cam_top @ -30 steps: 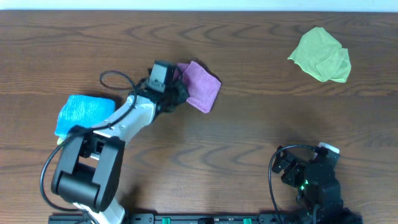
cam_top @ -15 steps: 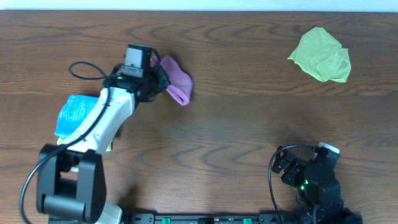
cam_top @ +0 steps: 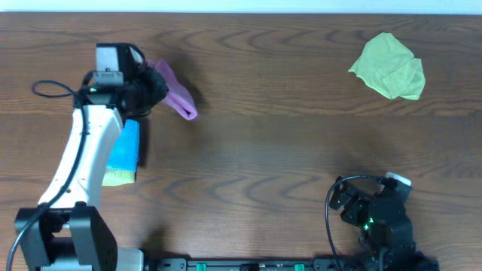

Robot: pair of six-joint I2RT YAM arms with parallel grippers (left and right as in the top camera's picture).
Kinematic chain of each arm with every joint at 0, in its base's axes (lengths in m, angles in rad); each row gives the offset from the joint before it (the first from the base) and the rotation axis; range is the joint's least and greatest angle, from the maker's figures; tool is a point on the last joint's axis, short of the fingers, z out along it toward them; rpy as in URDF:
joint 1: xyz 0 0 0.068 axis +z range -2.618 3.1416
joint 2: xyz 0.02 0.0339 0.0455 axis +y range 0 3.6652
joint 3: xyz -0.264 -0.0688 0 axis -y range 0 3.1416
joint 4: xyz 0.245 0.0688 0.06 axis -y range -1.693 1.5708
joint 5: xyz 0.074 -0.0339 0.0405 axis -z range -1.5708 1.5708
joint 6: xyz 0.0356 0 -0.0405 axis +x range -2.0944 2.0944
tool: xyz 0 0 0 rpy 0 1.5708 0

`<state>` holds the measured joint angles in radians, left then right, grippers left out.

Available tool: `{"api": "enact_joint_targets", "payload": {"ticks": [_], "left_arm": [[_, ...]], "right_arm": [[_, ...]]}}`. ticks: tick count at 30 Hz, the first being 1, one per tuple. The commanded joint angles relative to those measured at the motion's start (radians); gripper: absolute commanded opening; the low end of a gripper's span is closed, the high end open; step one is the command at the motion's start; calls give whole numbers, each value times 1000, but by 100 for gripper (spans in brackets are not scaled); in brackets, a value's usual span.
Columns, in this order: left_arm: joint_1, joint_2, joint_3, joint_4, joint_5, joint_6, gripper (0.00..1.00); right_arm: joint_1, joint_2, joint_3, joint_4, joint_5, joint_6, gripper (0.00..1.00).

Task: Fold the cloth
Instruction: 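Carry the folded cloth with the left gripper onto the towel stack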

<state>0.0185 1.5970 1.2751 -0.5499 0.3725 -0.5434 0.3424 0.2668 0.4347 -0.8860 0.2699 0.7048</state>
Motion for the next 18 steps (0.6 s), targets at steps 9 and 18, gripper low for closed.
{"api": "enact_joint_targets", "payload": {"ticks": [9,18], "left_arm": [[93,-31,144,-245,24,167,6],[207,-132,144,-322,100,261,6]], "right_arm": [[-5,-6,-6,-1,18,12,99],[-5,-6,-6,-1,18,13,99]]}}
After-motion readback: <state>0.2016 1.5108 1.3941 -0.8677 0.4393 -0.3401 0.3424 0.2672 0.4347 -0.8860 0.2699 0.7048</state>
